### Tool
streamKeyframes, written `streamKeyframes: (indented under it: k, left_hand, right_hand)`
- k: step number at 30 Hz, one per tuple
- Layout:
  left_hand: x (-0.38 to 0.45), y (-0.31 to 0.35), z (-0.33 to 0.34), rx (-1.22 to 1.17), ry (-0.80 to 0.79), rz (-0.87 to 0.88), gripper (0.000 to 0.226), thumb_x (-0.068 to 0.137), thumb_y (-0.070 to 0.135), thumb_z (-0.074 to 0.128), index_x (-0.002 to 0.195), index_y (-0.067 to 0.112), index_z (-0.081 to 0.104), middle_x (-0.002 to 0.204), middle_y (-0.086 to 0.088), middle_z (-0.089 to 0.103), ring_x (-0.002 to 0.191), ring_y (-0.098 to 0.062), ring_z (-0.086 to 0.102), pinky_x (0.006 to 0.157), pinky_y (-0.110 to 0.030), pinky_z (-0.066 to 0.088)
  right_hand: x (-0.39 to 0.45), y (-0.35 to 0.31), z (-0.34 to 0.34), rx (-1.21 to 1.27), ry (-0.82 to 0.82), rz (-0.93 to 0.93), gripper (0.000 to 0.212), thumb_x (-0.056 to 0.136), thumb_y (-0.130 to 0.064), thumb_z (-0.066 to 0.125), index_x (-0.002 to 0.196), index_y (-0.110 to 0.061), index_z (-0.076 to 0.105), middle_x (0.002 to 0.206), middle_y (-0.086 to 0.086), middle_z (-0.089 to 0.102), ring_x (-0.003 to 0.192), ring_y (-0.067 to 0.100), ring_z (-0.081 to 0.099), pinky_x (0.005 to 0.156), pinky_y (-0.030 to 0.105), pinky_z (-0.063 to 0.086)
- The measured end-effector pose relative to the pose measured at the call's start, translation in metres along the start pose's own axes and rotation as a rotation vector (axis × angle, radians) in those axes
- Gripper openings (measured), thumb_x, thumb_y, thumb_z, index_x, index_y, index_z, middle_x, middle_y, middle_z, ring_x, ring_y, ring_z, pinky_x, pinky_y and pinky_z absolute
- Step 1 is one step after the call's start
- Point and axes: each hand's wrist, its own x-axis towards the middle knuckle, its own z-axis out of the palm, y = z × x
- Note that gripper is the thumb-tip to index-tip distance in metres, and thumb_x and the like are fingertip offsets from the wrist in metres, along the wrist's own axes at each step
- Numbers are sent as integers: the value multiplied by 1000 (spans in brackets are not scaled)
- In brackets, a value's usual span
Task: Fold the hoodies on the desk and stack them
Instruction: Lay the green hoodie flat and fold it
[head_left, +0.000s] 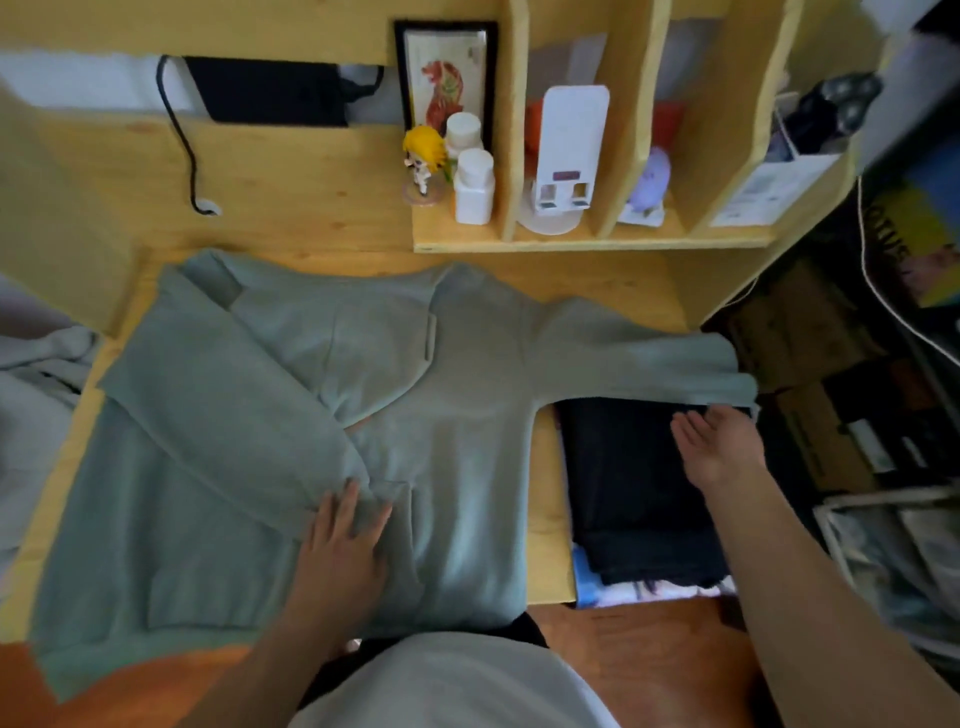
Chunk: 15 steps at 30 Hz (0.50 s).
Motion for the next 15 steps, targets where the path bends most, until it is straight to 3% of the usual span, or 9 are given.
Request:
streamKeyframes:
  k: [2, 4, 6, 8, 11, 12, 14, 15]
  left_hand:
    - [-2, 5, 2, 40, -4, -22, 65, 64, 38, 51, 124, 27, 74, 143, -22, 58, 118, -50, 63, 84, -59, 57]
    - [-1, 7, -1, 8, -27, -47, 70, 65, 35, 54, 134, 29, 68, 153, -20, 49, 129, -50, 55, 95, -60, 53]
    - [-1, 10, -9, -40, -83, -113, 75, 77, 37, 47, 151, 38, 45, 169, -12, 20, 151, -43, 27, 116, -54, 32]
    - [5, 11, -19, -80, -122, -149, 70, 88, 44, 43, 157, 44, 30, 172, -6, 3, 157, -35, 10, 123, -46, 18]
    - [8, 15, -34, -320, -43, -192, 60, 89, 51, 45, 146, 34, 53, 167, -15, 24, 152, -35, 27, 122, -40, 24]
    - [5, 20, -45, -532, 40, -227, 49, 93, 47, 49, 137, 28, 63, 161, -17, 34, 147, -31, 36, 119, -35, 28]
    - [-8, 27, -69, -1008, 240, -315, 23, 99, 21, 62, 122, 23, 69, 150, -12, 50, 131, -6, 50, 106, -19, 38]
    - [-16, 27, -80, -1200, 304, -350, 20, 100, 14, 61, 117, 20, 70, 142, -9, 58, 121, 0, 56, 99, -15, 42]
  right_hand:
    - [21, -11, 6, 94, -6, 75, 53, 105, -21, 47, 153, -4, 31, 154, 13, 39, 138, 25, 44, 117, 37, 36]
    - [32, -16, 13, 139, -30, 142, 42, 105, -25, 49, 143, -8, 46, 146, 9, 50, 130, 23, 53, 112, 36, 42]
    - [39, -20, 18, 166, -29, 169, 35, 103, -29, 53, 133, -11, 54, 136, 7, 59, 115, 23, 61, 102, 37, 50]
    - [44, -27, 23, 220, -44, 167, 40, 100, -30, 59, 136, -13, 52, 134, 8, 60, 107, 25, 62, 100, 40, 50]
    - [30, -45, 37, 280, -149, 122, 35, 96, -24, 65, 127, -10, 53, 135, 13, 59, 111, 28, 62, 103, 44, 50]
    - [17, -51, 43, 265, -212, 68, 36, 93, -20, 67, 125, -10, 54, 134, 14, 60, 114, 29, 63, 101, 45, 52]
    - [-18, -50, 55, 210, -369, -72, 47, 86, -12, 71, 131, -12, 55, 131, 12, 65, 118, 28, 65, 95, 43, 56]
    - [-42, -39, 59, 161, -450, -149, 47, 86, -8, 72, 131, -13, 57, 127, 9, 68, 117, 26, 66, 94, 39, 56]
